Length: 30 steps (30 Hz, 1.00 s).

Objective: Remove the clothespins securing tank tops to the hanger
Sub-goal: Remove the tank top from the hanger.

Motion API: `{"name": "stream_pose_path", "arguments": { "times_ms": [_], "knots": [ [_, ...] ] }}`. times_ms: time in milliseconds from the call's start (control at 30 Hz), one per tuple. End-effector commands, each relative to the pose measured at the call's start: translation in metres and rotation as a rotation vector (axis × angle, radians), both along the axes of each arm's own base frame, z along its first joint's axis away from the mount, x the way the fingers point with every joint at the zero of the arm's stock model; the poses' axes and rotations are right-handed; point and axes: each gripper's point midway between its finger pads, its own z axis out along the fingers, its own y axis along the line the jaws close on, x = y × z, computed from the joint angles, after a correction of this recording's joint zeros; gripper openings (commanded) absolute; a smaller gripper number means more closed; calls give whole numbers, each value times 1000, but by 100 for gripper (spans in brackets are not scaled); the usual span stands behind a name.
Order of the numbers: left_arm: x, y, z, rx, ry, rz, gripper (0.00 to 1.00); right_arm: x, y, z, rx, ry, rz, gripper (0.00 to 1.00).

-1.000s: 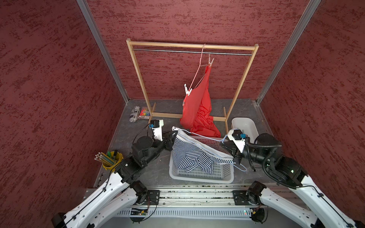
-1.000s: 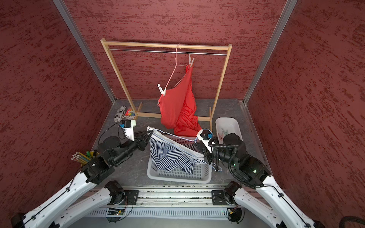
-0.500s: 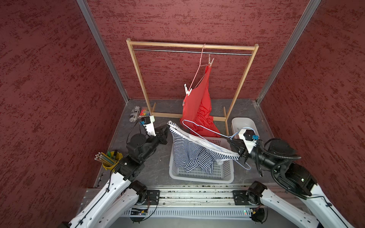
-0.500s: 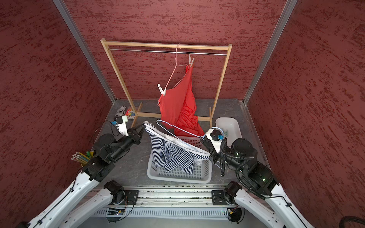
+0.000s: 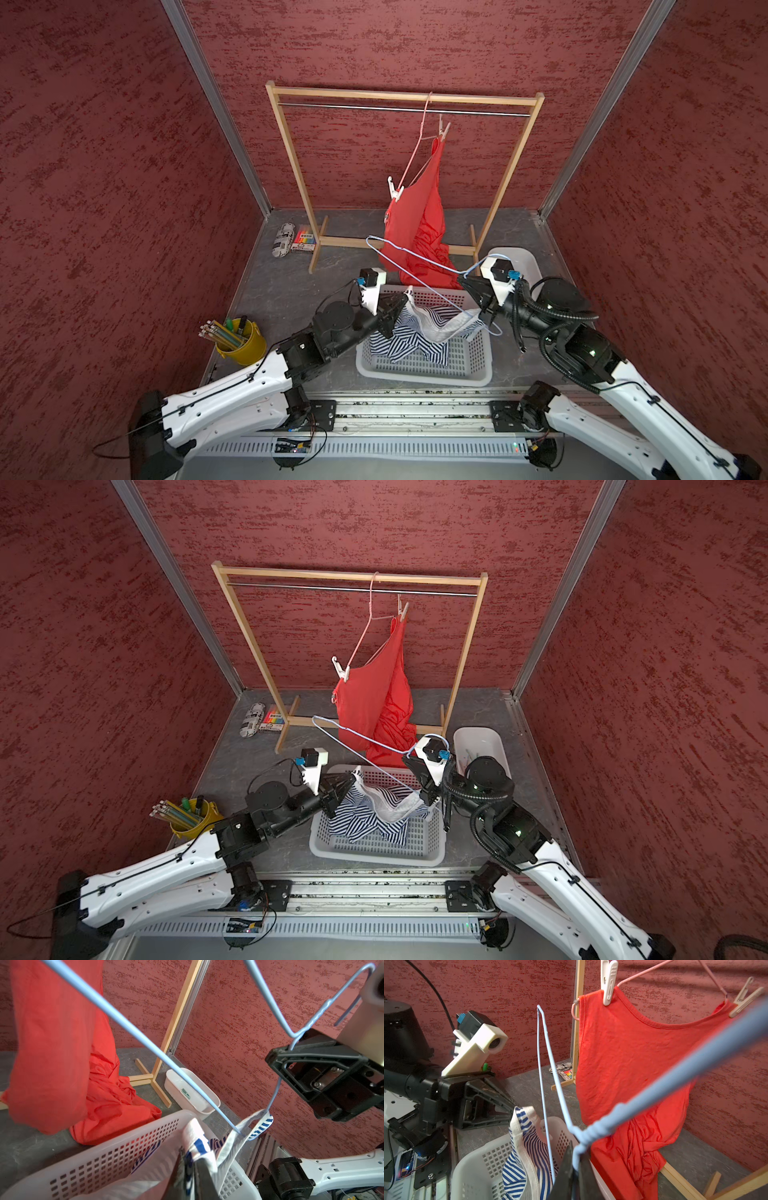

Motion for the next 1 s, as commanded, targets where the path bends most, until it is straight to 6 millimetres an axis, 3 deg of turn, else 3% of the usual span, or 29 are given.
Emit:
{"name": "stream_pose_path", "arguments": {
  "times_ms": [0,100,167,233,300,333,467,667,800,867,967],
  "knots": [
    [14,12,-56,179,75,179,16,-10,0,21,39,-87,43,0],
    [14,5,-83,230,113,172,19,-8,0,16,7,-69,34,0],
    [18,11,-95,247,140,230,31,-7,0,13,-13,-55,34,0],
    [23,25,-99,242,143,307,59,-7,-1,10,-28,-53,27,0],
    [19,26,-92,213,93,286,91,-7,-2,7,-47,-52,27,0],
    [14,25,-84,199,49,263,100,-7,-3,5,-59,-49,22,0],
    [-12,16,-47,201,-162,145,100,0,-7,-5,-122,-34,-12,0],
    [-21,35,-11,200,-360,142,100,8,-8,-11,-179,-41,-36,0],
    [-14,45,-22,239,-319,142,100,17,-14,-10,-213,-36,-93,0],
    [-19,35,-31,243,-266,38,100,16,-16,-4,-186,-55,-101,0],
    [-9,36,-37,293,-171,55,99,14,-14,-2,-177,-67,-87,0]
  ]
}}
